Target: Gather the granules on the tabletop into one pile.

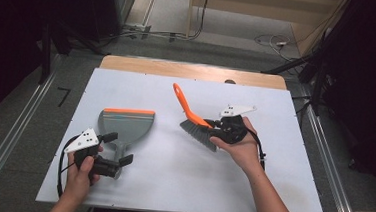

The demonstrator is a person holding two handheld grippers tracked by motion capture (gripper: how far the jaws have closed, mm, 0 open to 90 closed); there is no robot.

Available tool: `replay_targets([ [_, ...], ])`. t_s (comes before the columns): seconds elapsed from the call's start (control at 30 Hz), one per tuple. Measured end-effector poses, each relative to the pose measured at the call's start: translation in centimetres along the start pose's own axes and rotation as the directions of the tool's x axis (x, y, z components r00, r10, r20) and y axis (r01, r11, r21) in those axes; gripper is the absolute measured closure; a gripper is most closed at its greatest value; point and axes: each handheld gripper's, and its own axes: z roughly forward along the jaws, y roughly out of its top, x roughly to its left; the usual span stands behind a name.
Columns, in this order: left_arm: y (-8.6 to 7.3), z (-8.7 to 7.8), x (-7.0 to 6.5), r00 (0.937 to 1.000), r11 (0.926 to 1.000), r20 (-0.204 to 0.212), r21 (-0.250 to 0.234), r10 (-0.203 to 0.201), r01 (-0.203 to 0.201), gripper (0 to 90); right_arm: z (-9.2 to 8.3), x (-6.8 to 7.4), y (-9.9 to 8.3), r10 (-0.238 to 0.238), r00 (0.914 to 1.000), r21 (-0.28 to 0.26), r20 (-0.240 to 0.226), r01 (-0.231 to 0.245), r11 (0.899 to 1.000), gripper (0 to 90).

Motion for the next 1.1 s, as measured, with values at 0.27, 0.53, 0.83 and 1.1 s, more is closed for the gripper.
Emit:
replay_targets([
  [0.27,0.0,0.0,0.0,1.0000,1.0000,0.001,-0.001,-0.001,0.001,0.0,1.1,-1.4,-1.9,-0.096,0.9931,0.027,-0.067,0.098,0.995,68.7],
  [0.53,0.0,0.1,0.0,1.0000,1.0000,0.000,-0.004,-0.005,0.005,0.0,1.3,-3.3,-1.7,-0.156,0.9873,-0.017,-0.028,0.156,0.988,68.7],
  [0.83,0.0,0.2,0.1,1.0000,1.0000,0.000,0.000,-0.006,0.006,0.0,1.0,-1.7,0.9,0.034,0.9979,-0.059,0.054,-0.031,0.998,68.9],
  [1.1,0.0,0.1,0.1,1.0000,1.0000,0.004,0.000,0.004,-0.004,0.0,6.8,1.0,4.1,0.317,0.9215,-0.140,0.224,-0.292,0.946,69.0],
])
